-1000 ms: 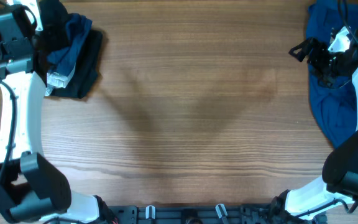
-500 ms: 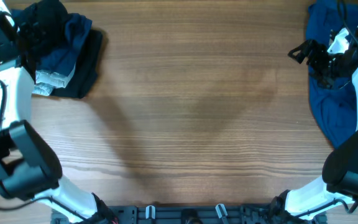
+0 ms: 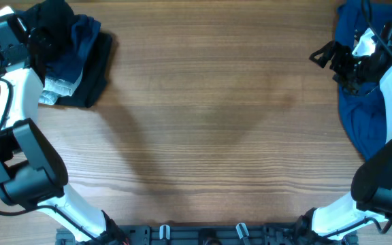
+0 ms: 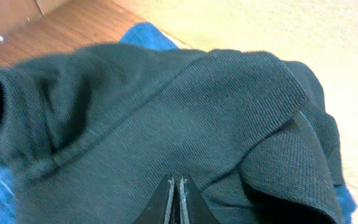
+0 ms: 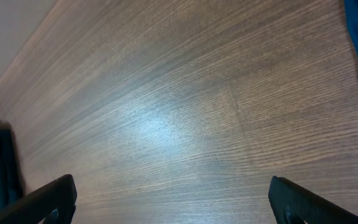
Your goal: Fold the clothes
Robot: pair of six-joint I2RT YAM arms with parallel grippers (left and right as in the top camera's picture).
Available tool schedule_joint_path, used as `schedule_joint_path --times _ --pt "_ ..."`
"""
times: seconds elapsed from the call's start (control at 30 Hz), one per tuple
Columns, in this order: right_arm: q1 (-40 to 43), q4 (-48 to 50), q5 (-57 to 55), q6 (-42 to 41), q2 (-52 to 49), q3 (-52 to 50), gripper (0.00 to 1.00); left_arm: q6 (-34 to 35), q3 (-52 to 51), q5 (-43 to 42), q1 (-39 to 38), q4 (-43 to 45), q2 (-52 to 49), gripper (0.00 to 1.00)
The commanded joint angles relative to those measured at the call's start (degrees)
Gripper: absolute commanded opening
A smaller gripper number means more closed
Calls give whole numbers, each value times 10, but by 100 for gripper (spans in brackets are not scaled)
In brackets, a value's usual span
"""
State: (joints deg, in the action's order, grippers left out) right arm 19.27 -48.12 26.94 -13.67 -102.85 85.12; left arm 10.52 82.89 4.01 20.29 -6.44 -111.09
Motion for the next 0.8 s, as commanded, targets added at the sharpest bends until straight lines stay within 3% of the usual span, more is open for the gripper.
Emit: schedule_joint_path --times 0.0,0.13,0.23,0.27,0.3,0.47,0.6,0.77 --pt "-3 8 -4 -5 -1 -3 100 49 20 4 -4 14 22 4" --pt "-3 7 -4 -4 -1 -3 100 49 51 4 -6 58 22 7" --pt "-3 5 -4 -4 -1 -3 100 37 51 3 -6 113 16 41" --pt "-3 2 -4 -4 -1 -3 100 25 51 4 -6 136 9 59" --pt "-3 -2 -3 -4 -1 -3 100 9 52 4 -6 163 -8 70" --pt "-3 -49 -4 5 -1 -3 100 -30 94 4 -5 221 -129 99" --pt "-4 -85 -4 21 -1 -3 100 -31 121 4 -5 197 -202 100" --pt "-4 -73 -4 21 -1 -3 100 -20 121 6 -5 -32 -196 100"
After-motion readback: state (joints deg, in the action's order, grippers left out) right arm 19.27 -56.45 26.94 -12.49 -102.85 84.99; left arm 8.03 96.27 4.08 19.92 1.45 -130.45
